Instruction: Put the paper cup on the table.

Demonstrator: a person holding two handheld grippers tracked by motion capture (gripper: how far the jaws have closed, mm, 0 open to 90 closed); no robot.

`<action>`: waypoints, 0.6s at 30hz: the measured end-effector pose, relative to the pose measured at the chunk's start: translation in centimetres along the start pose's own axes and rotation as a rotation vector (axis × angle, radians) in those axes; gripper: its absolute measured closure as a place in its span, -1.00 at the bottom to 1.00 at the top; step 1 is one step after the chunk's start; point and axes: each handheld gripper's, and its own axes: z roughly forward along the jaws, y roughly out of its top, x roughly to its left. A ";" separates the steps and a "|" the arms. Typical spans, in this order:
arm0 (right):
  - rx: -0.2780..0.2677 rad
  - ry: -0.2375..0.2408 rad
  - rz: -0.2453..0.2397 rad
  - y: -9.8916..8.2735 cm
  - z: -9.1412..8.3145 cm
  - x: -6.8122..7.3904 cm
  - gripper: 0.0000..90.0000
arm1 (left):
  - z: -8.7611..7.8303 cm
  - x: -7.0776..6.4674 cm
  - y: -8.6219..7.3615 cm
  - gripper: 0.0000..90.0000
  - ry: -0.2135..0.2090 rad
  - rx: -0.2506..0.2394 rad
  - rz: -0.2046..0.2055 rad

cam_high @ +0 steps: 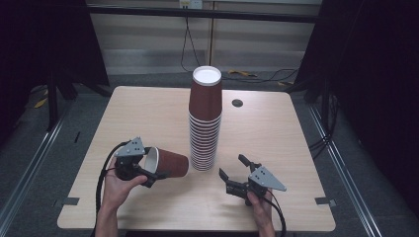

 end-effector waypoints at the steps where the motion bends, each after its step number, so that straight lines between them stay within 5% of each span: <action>1: 0.000 -0.013 -0.005 -0.1 0.0 0.0 -0.68 | 0.0 0.1 0.1 -0.87 0.008 0.009 -0.003; 6: 0.003 -0.054 -0.014 -0.4 0.1 0.2 -0.70 | -0.4 0.4 0.6 -0.87 0.031 0.022 -0.018; 11: -0.054 -0.093 -0.012 -0.6 -0.5 0.2 -0.71 | -0.9 1.0 1.4 -0.87 0.072 0.061 -0.017; 18: -0.086 -0.123 -0.029 -0.7 -0.8 0.5 -0.71 | -0.4 1.9 2.8 -0.87 0.121 0.150 -0.006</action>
